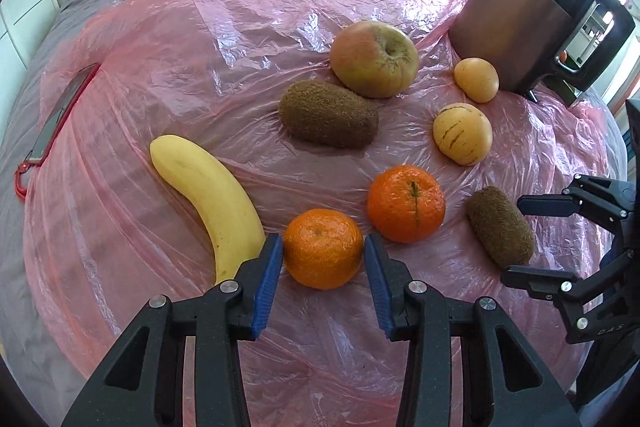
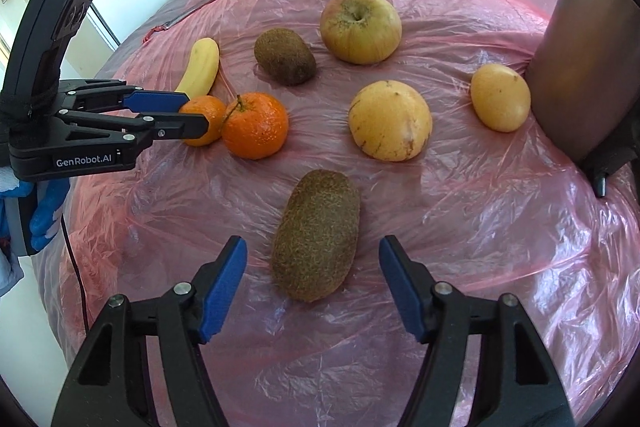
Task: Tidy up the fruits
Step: 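Grasp a tangerine with the left tool while the right tool grasps a kiwi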
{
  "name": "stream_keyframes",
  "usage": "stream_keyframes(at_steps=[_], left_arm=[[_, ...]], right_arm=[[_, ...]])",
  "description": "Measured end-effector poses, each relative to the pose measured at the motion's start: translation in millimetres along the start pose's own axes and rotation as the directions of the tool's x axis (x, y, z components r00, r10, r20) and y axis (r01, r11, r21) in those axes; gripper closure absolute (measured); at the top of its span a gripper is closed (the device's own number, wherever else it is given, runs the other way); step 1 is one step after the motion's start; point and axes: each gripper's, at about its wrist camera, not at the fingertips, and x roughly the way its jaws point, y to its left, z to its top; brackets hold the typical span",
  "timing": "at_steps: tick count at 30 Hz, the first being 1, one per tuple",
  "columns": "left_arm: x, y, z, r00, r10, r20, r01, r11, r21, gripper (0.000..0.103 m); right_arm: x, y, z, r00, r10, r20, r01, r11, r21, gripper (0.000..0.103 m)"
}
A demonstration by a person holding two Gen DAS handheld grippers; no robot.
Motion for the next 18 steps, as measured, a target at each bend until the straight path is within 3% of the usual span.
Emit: stream_keyframes(at_steps=[10,15,17,18], left_arm=[[22.4,-2.9,1.9,0.999,0.018,-0.049,-0.016,0.999,0.035,0.064],[23.2,-6.3,0.6,1.000,0.026,-0.018,-0.025,1.000,0.017,0.064],[23.1,-6.7,1.0,1.000,0.027,-0.014,-0.027,1.000,0.015,0.064],[23.3,-7.2,1.1,1.000,0.028,-0.014,-0.028,0.999,0.016,0.064]], right_arm=[[12.7,0.1,6.3,1.000,0.011,-0.004,-0.011,1.000,0.018,0.000],[18.3,-3.9,6.9,1.000,0.023,-0.005,-0.022,0.999,0.039,0.000],[19.5,-6.9,7.0,1.000,0.031,-0.002,-0.031,0.998,0.053,0.012],[20.4,-8.6,7.2,0.999,0.034,-0.003,-0.034,0.998,0.058,0.012]])
